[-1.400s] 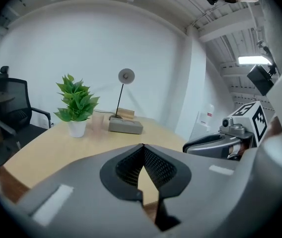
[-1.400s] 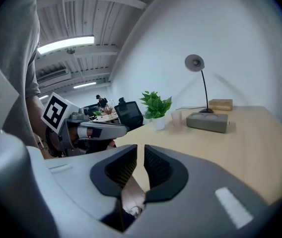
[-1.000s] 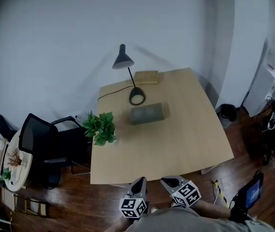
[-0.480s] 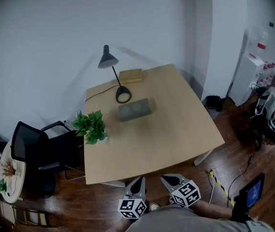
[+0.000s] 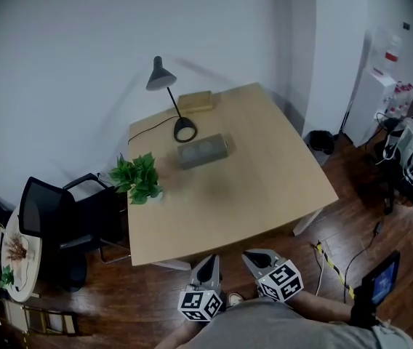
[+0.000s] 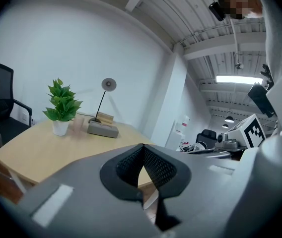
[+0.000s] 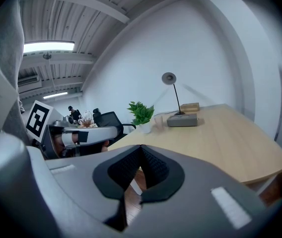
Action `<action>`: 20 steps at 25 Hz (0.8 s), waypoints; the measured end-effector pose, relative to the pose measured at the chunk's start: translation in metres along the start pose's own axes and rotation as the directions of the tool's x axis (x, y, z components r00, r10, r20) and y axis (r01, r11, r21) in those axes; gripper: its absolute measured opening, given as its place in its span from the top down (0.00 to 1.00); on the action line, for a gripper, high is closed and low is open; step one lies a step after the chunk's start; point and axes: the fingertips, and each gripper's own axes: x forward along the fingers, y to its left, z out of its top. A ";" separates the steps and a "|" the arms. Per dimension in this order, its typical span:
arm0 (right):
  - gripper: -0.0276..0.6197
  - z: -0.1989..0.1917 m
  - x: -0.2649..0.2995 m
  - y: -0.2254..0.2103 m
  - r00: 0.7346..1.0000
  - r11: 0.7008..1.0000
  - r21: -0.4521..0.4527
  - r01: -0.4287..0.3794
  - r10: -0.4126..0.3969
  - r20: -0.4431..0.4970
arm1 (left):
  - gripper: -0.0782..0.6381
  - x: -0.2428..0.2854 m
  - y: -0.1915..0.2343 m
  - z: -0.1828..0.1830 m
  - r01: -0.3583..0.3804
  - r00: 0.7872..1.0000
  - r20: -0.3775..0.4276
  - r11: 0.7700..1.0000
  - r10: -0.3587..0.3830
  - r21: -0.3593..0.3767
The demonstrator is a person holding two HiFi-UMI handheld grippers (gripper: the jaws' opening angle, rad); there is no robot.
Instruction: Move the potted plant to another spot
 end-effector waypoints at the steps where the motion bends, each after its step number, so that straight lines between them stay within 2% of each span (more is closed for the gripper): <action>1: 0.95 0.000 0.000 0.000 1.000 1.000 -0.001 0.000 0.000 0.001 | 0.89 -0.001 0.000 0.000 -0.001 1.000 -0.001 1.000 0.001 0.001; 20: 0.95 0.003 0.006 0.005 1.000 1.000 -0.020 -0.009 0.009 -0.002 | 0.89 -0.009 0.002 0.001 -0.017 1.000 0.005 1.000 0.017 -0.016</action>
